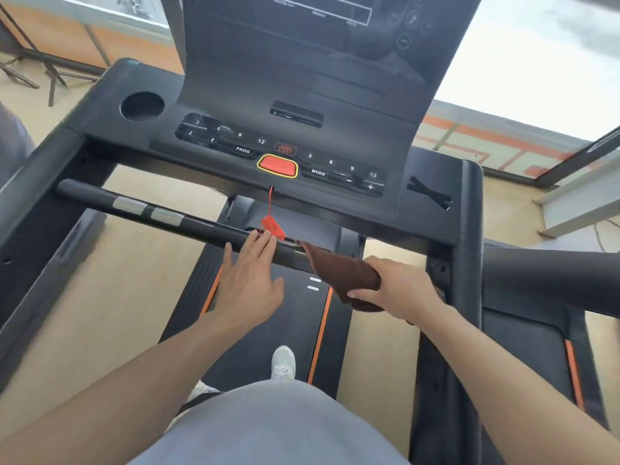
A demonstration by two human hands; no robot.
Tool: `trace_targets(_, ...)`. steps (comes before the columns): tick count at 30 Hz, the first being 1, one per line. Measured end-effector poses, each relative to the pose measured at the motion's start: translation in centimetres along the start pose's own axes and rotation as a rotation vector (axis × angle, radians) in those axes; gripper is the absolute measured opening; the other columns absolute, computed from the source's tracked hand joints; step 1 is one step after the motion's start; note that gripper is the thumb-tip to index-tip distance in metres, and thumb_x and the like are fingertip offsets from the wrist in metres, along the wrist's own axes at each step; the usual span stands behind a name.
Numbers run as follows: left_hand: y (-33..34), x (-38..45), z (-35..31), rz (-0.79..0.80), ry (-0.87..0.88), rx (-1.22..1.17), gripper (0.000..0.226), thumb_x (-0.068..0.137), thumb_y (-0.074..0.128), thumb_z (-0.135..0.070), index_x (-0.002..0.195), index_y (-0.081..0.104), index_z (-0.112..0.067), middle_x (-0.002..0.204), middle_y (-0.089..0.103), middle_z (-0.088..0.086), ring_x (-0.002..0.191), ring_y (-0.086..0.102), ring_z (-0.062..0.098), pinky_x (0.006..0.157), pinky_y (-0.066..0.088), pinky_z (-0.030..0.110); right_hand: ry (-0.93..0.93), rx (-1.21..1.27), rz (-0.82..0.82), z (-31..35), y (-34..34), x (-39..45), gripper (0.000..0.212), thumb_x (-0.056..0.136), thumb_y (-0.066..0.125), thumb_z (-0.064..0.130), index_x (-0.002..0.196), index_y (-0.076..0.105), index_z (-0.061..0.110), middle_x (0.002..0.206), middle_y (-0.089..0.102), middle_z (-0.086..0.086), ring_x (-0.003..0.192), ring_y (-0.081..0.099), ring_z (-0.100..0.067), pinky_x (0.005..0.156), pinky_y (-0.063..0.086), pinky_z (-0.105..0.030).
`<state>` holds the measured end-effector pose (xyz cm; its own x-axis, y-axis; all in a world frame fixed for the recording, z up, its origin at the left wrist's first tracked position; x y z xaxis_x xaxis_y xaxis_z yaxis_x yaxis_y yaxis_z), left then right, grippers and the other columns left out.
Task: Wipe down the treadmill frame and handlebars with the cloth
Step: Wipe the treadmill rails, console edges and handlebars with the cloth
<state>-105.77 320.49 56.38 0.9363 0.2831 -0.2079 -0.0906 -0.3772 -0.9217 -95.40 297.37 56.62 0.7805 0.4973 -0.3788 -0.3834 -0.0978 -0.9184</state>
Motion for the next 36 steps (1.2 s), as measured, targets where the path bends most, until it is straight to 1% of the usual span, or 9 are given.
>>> trace_targets(7,0.5,0.0,-0.7,-0.063,-0.092,-0.142,0.075,0.095,0.061,-0.033,0.159,0.025,-0.017,0.169,0.017,-0.003,0.157,0.000,0.017,0.126,0.002,0.054,0.068,-0.042,-0.302,-5.4,-0.7,-5.6,0.048,0.088,0.069,0.057,0.127,0.070,0.029,0.115,0.076,0.007,0.111,0.069,-0.021,0.112,0.045,-0.039)
trace_targets(13,-1.3,-2.6,-1.5,-0.204,-0.063,-0.494,0.048,0.094,0.064,-0.043,0.139,0.056,-0.027,0.148,0.049,-0.011,0.144,0.034,0.011,0.123,0.026,0.040,0.140,0.354,-0.520,-3.3,-3.3,-8.6,0.023,0.095,0.071,0.017,0.111,0.076,0.033,0.085,0.075,0.014,0.071,0.073,-0.020,0.076,0.058,-0.027)
trace_targets(17,2.2,-5.6,-4.4,0.417,-0.309,-1.234,0.070,0.089,0.044,-0.076,0.133,0.062,-0.024,0.126,0.070,-0.005,0.120,0.064,0.015,0.107,0.047,0.037,-0.124,0.561,-0.563,4.7,-4.3,-9.7,0.046,0.080,0.071,0.003,0.109,0.073,0.038,0.101,0.069,0.028,0.084,0.072,-0.005,0.070,0.059,-0.035)
trace_targets(20,2.2,-7.4,-3.1,0.413,-0.509,-1.669,0.047,0.096,0.052,-0.051,0.119,0.073,-0.016,0.121,0.074,0.012,0.112,0.070,0.025,0.102,0.050,0.042,-0.450,0.598,-0.322,13.1,-3.1,-9.2,0.057,0.074,0.080,0.013,0.121,0.068,0.041,0.120,0.066,0.030,0.106,0.063,0.006,0.084,0.055,-0.023)
trace_targets(23,1.4,-9.6,3.6,0.017,-0.714,-1.586,0.026,0.093,0.066,-0.035,0.101,0.078,-0.014,0.110,0.076,0.016,0.102,0.073,0.030,0.098,0.054,0.044,-0.555,0.738,0.012,18.0,-1.0,-7.8,0.053,0.078,0.083,0.045,0.128,0.068,0.040,0.125,0.065,0.029,0.118,0.059,0.004,0.099,0.047,-0.017)
trace_targets(26,0.1,-13.4,9.6,-0.155,-0.781,-1.313,0.045,0.080,0.067,-0.064,0.100,0.079,-0.025,0.099,0.079,0.004,0.101,0.073,0.027,0.102,0.052,0.049,-0.469,0.927,0.013,19.9,-1.6,-5.7,0.029,0.083,0.085,0.029,0.109,0.075,0.036,0.104,0.071,0.026,0.097,0.067,-0.001,0.085,0.047,-0.012)
trace_targets(31,-2.5,-20.6,14.1,-0.189,-0.716,-1.014,0.023,0.096,0.060,-0.050,0.084,0.075,-0.039,0.079,0.075,-0.019,0.081,0.068,-0.002,0.082,0.051,0.029,-0.744,0.346,0.390,28.6,1.7,-4.0,0.080,0.088,0.078,0.044,0.150,0.029,0.055,0.149,0.034,0.034,0.137,0.034,0.005,0.113,0.033,-0.024)
trace_targets(34,-3.3,-24.7,16.3,-0.292,-0.683,-0.930,0.025,0.091,0.060,-0.057,0.100,0.074,-0.039,0.089,0.077,-0.019,0.090,0.070,-0.003,0.088,0.055,0.031,-0.925,0.156,0.485,34.3,4.1,-5.3,0.059,0.089,0.073,0.052,0.143,0.050,0.040,0.152,0.046,0.017,0.143,0.036,-0.012,0.115,0.036,-0.036)
trace_targets(36,-3.6,-28.0,18.7,-0.414,-0.738,-0.892,0.017,0.091,0.061,-0.056,0.100,0.070,-0.045,0.090,0.075,-0.021,0.094,0.068,-0.003,0.090,0.053,0.026,-0.900,0.197,0.428,37.7,5.0,-6.1,0.034,0.089,0.073,0.052,0.111,0.066,0.027,0.121,0.063,0.011,0.118,0.053,-0.017,0.096,0.047,-0.037)
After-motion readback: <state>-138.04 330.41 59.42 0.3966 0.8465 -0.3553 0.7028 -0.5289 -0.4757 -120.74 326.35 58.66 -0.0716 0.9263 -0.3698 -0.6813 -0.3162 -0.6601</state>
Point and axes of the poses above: each hand's wrist, its own x-axis towards the middle knuckle, its own y-axis out of the palm, z = x × y, the point moved 9 cm from there along x, towards the middle knuckle
